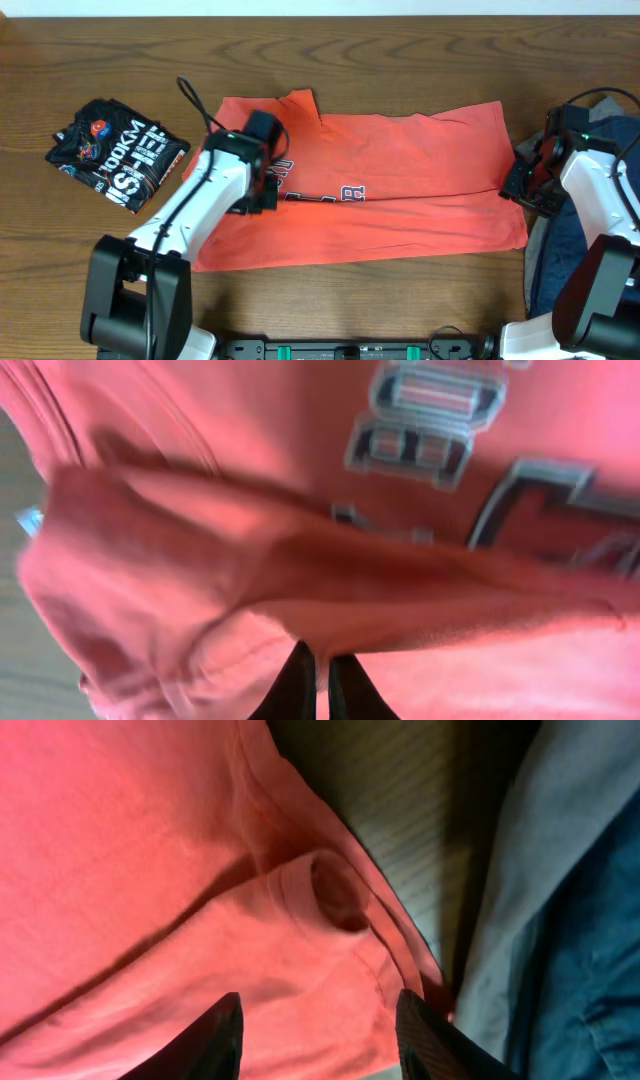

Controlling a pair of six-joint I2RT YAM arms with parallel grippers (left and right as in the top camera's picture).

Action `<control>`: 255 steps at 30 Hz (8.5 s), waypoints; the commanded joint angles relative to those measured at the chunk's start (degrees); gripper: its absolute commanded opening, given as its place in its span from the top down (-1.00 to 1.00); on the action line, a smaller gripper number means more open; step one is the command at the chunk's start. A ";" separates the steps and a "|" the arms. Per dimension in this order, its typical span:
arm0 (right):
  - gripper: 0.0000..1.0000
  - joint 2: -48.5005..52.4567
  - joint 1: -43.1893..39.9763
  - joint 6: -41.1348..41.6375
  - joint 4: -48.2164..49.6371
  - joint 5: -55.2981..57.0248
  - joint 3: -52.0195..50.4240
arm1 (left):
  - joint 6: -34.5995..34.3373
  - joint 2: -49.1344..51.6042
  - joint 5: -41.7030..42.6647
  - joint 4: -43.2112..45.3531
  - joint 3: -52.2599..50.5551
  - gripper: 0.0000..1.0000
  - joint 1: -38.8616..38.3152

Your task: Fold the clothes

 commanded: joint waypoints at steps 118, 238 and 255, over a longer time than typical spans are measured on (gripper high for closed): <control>0.98 -9.07 -2.03 5.57 18.47 -7.10 -19.85 | -8.09 -0.33 -5.14 6.45 0.13 0.82 0.76; 0.01 -24.70 -1.11 -4.13 9.01 -10.29 -14.60 | 15.02 13.86 13.14 29.86 17.29 -0.98 17.05; 0.07 -24.11 -1.11 -4.09 9.27 -10.25 -14.62 | 18.34 28.04 17.92 38.05 17.92 0.07 16.98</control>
